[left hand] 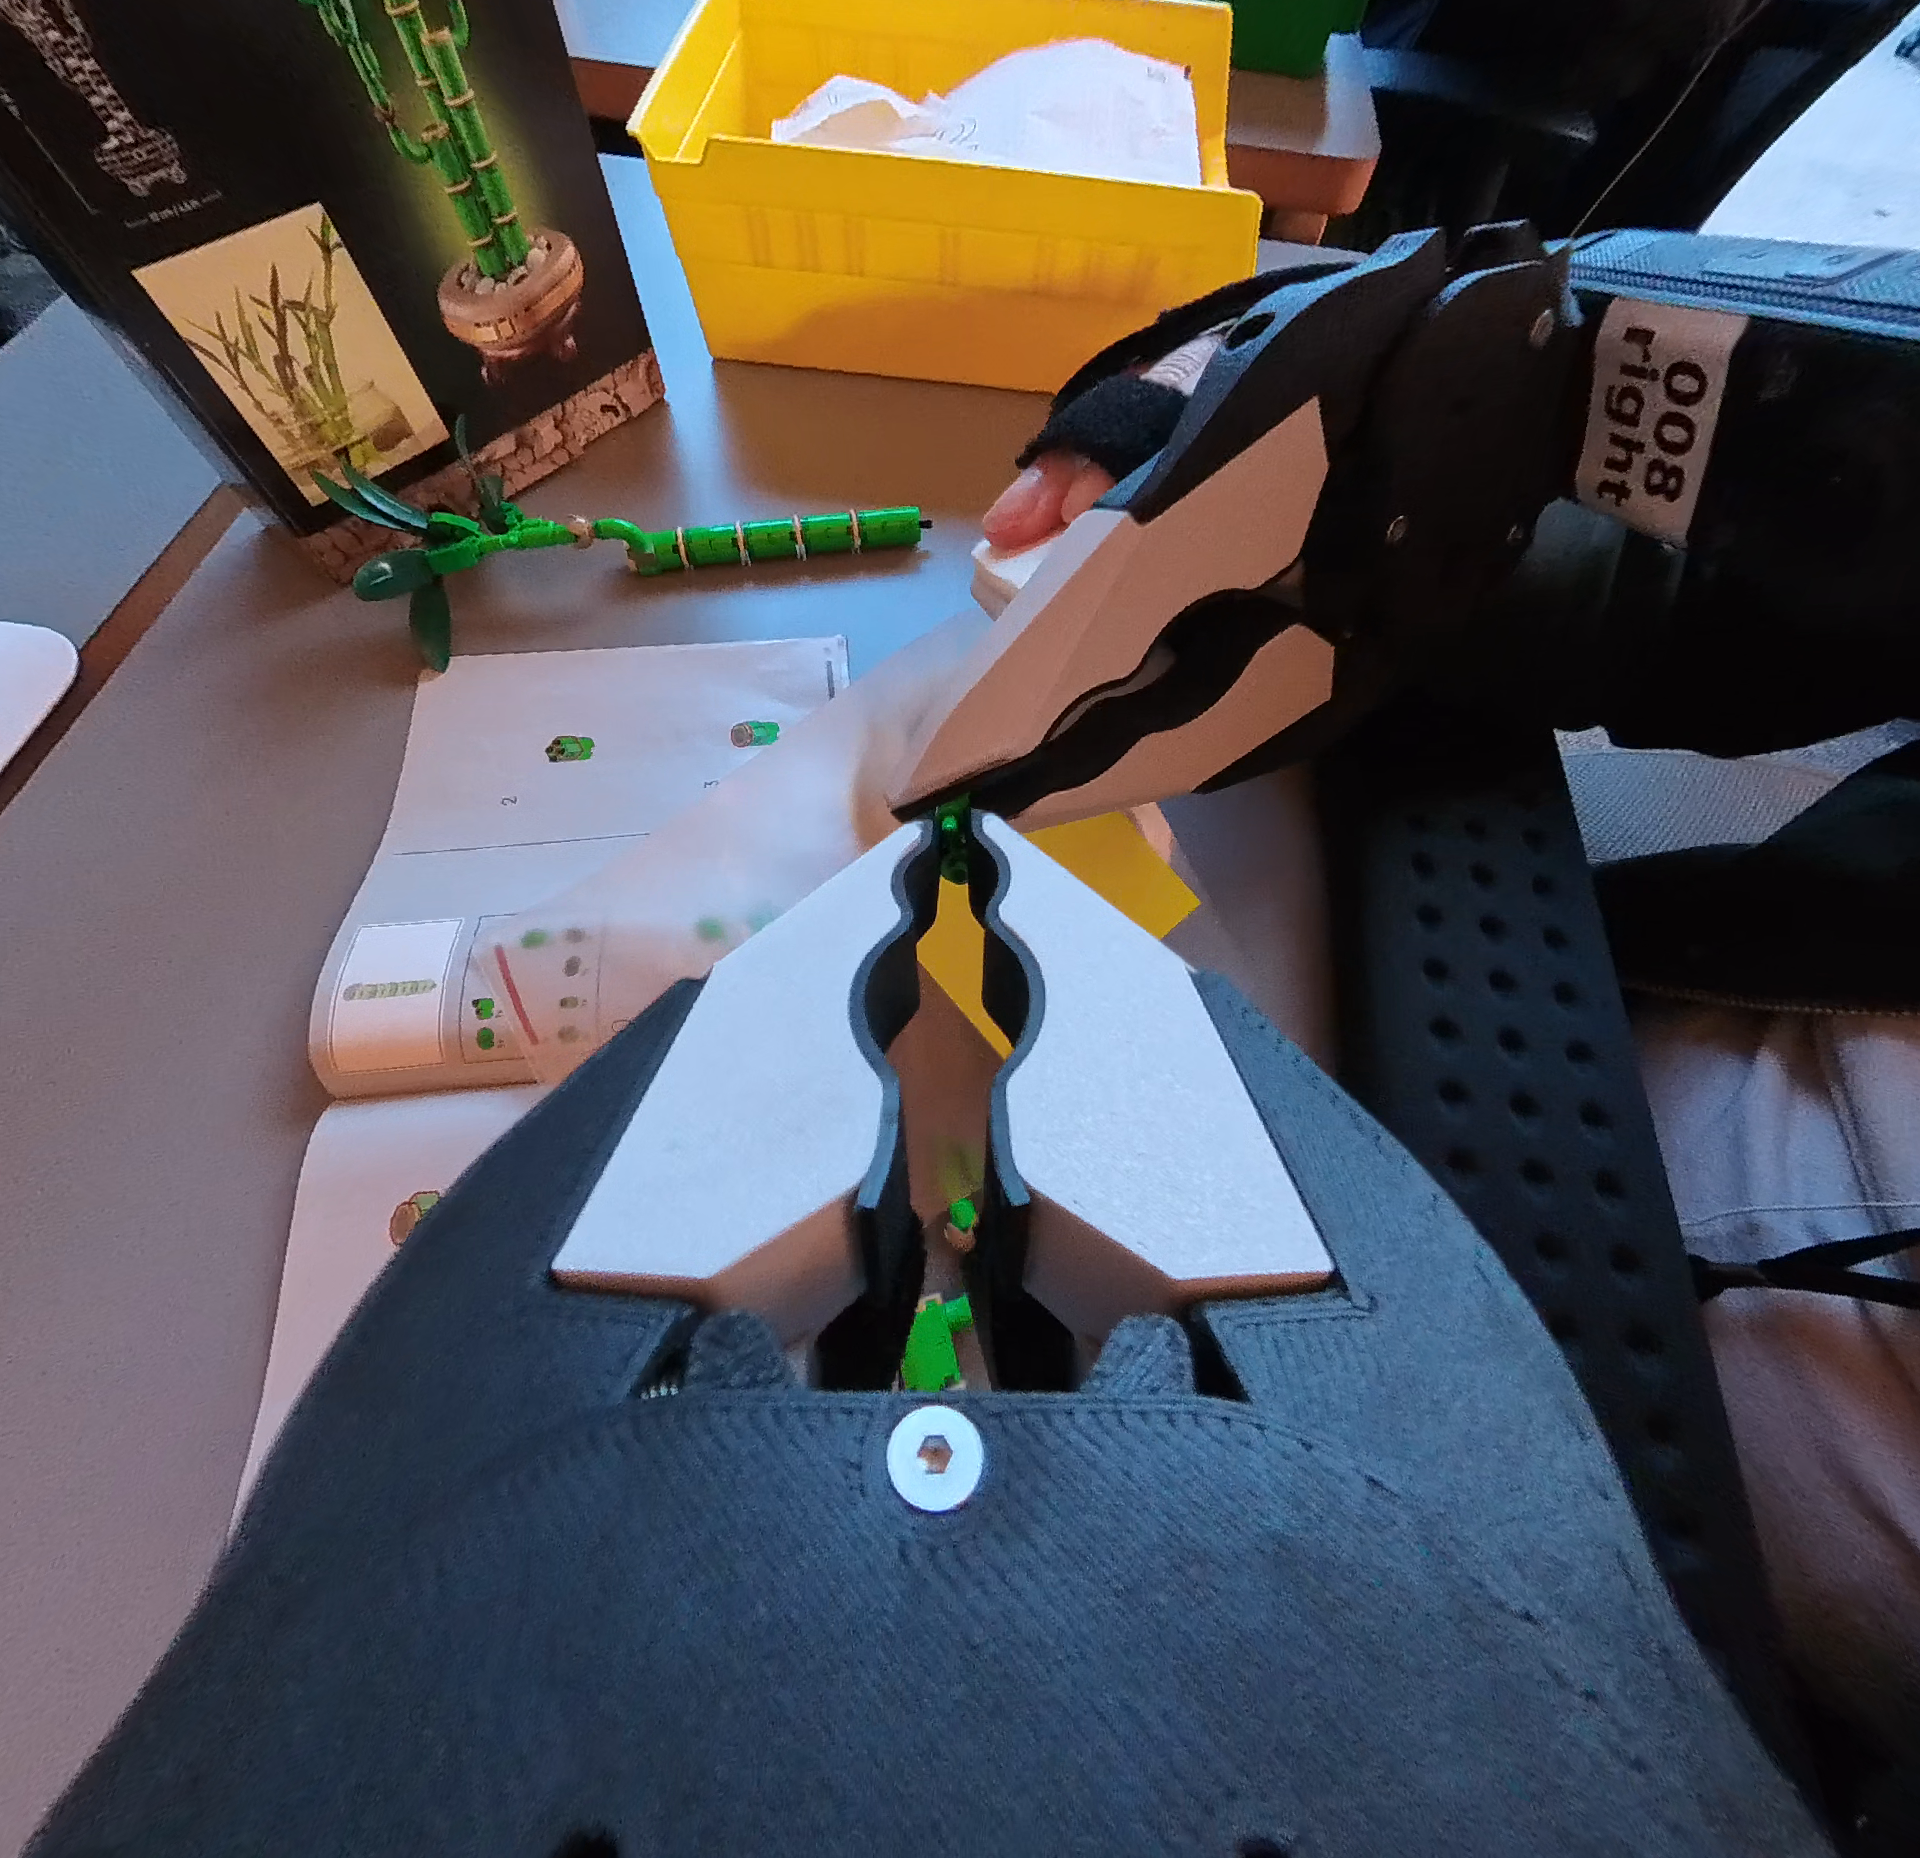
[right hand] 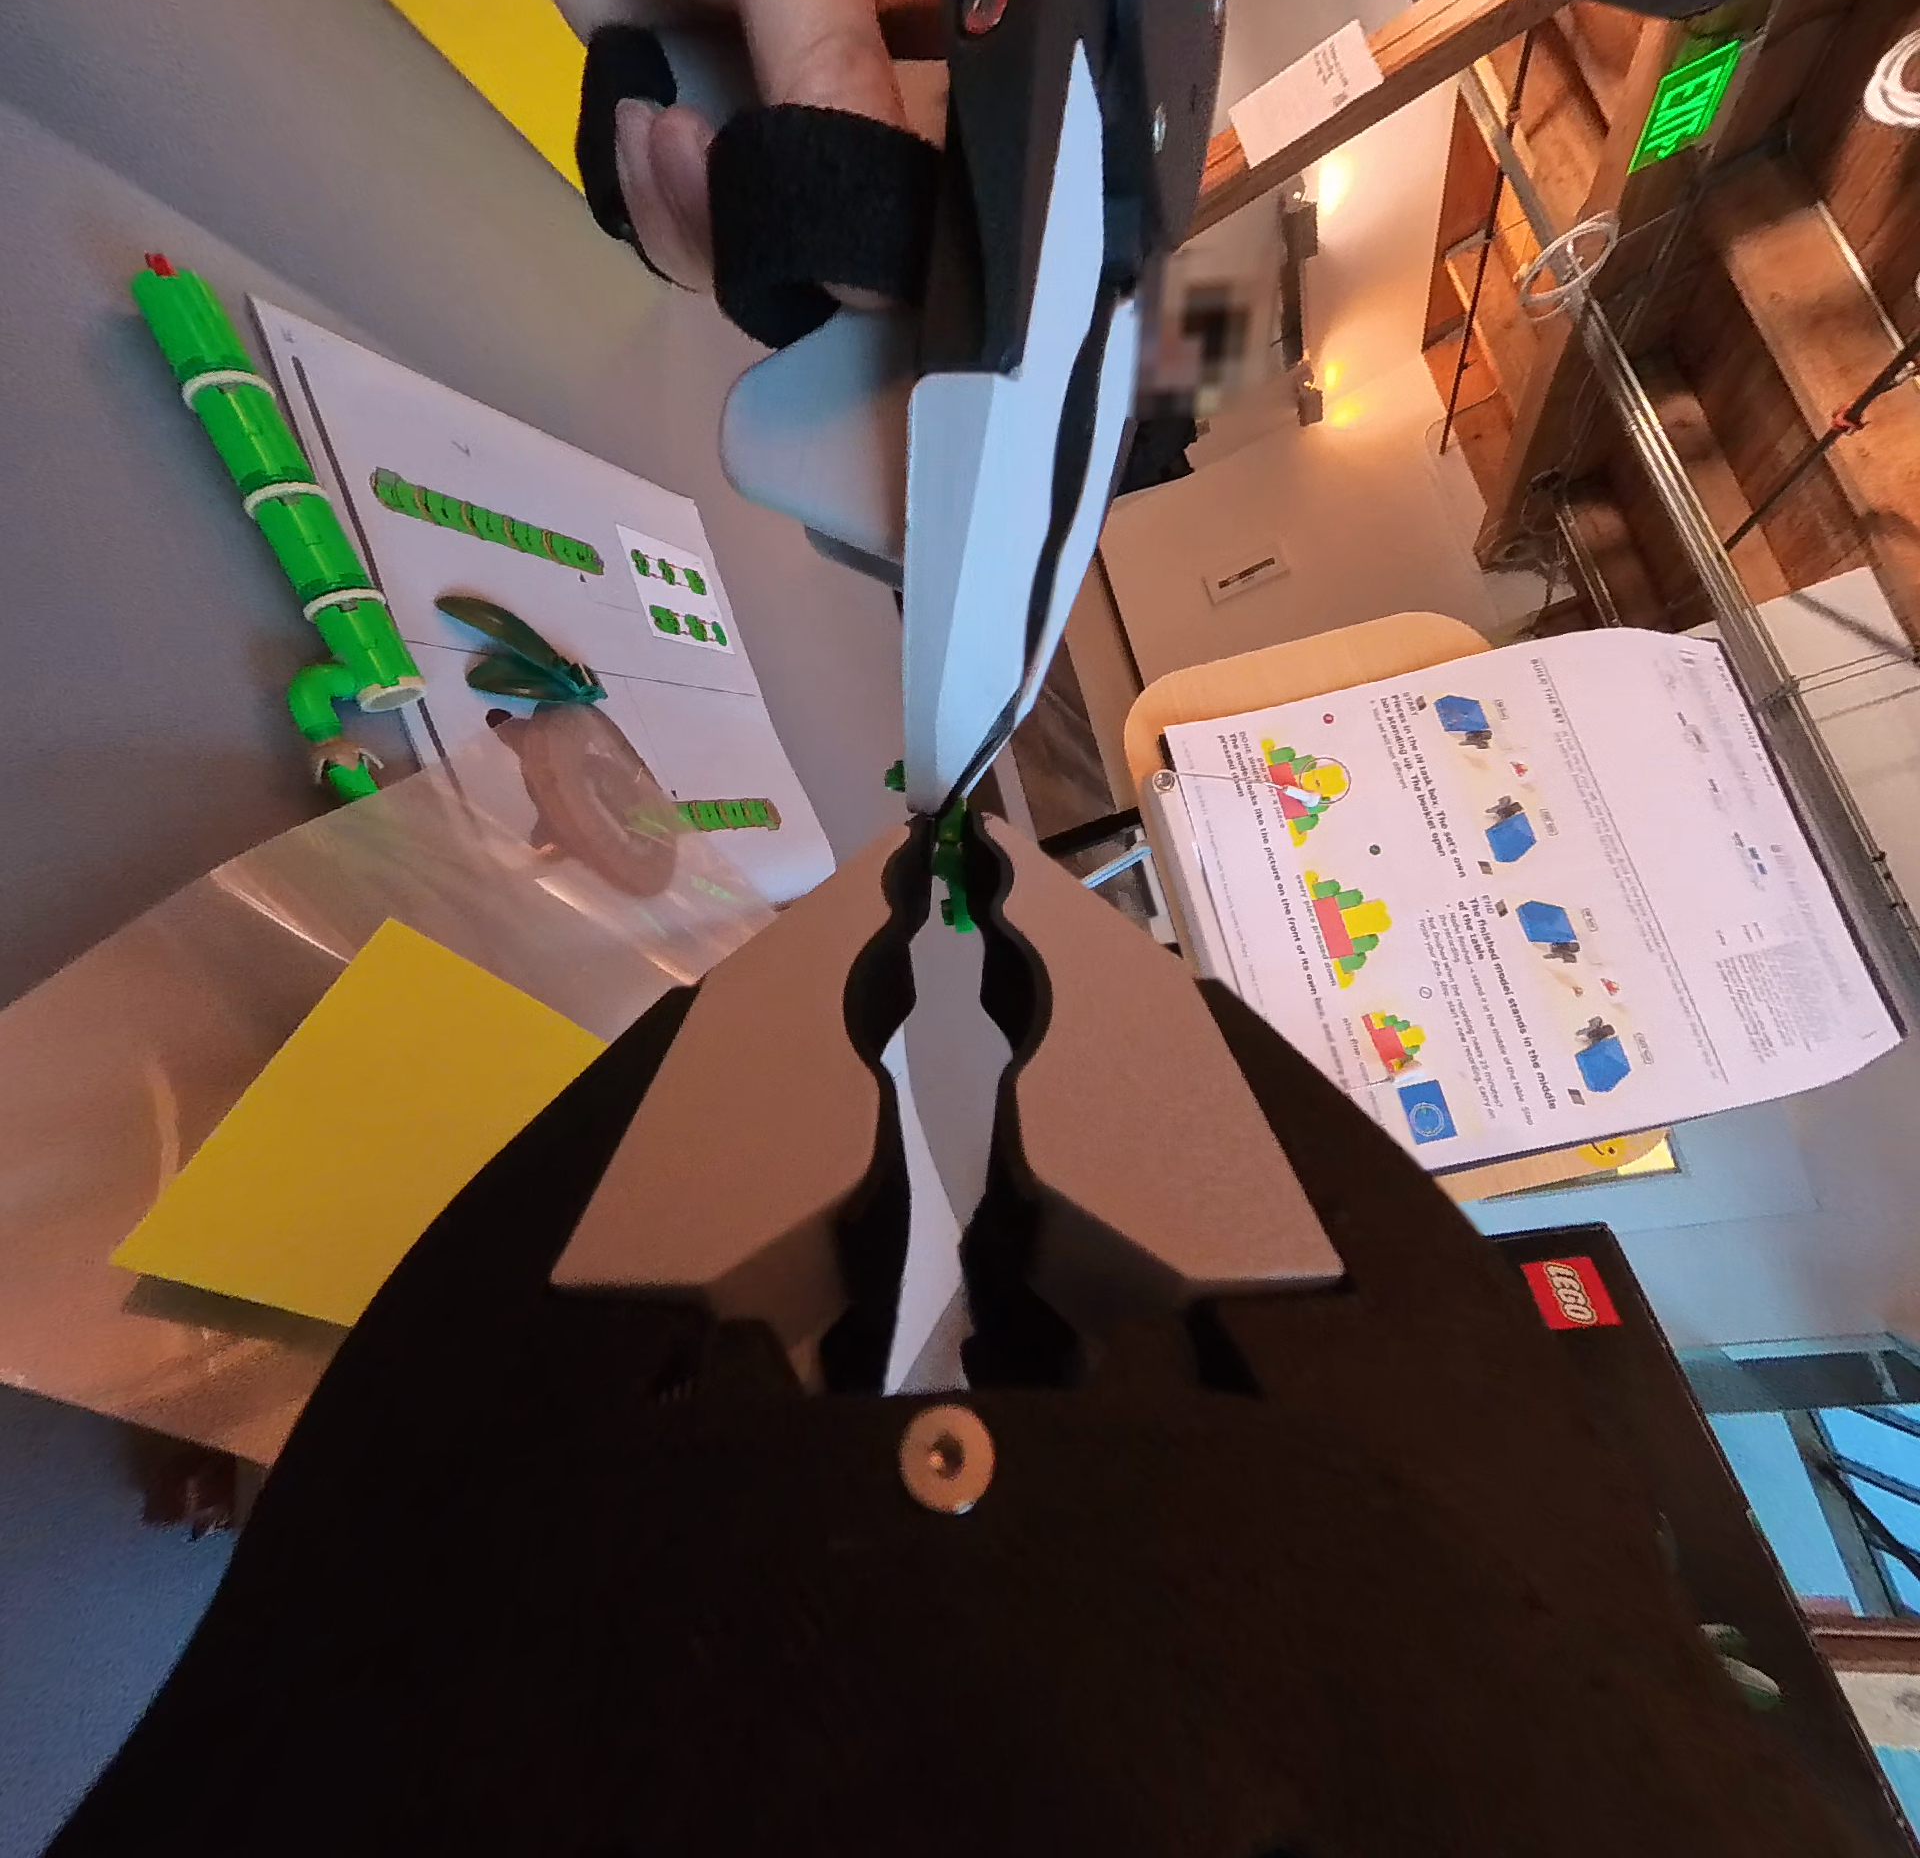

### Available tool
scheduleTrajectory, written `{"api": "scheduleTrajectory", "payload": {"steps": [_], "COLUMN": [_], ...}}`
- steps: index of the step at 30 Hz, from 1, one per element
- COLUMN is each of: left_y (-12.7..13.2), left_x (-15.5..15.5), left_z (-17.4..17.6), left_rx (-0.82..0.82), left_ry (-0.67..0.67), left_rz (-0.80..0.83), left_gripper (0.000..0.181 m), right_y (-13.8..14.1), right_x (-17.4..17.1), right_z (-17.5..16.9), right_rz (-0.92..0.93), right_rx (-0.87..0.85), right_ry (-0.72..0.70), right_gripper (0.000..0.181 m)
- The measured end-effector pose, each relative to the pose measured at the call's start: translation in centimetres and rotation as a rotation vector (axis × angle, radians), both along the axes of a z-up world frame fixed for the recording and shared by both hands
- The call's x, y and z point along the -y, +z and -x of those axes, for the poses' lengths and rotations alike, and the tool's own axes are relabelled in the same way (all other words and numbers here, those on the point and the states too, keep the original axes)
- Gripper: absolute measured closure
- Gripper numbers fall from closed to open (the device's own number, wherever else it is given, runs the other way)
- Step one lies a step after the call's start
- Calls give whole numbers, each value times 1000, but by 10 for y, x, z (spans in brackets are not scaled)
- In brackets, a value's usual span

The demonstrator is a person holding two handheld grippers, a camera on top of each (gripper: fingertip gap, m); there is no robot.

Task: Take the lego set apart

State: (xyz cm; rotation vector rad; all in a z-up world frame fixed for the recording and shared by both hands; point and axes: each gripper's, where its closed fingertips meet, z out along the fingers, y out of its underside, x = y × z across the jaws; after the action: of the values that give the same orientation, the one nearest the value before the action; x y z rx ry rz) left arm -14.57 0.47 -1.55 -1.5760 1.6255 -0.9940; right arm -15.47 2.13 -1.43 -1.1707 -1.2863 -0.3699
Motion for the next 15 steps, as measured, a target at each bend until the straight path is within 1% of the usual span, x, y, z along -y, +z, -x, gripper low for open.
{"api": "scheduleTrajectory", "payload": {"steps": [5,10,15], "left_y": [0,1,6], "left_x": [4,4,7], "left_z": [5,5,6], "left_rx": [-16,-11,11], "left_ry": [-31,-37,-58], "left_rz": [79,54,82], "left_gripper": [178,178,177], "right_y": [0,1,6], "right_x": [3,3,6], "right_z": [4,4,5], "right_rz": [-20,-18,-31], "right_rx": [31,24,11], "right_ry": [-1,-2,6], "right_gripper": [177,177,177]}}
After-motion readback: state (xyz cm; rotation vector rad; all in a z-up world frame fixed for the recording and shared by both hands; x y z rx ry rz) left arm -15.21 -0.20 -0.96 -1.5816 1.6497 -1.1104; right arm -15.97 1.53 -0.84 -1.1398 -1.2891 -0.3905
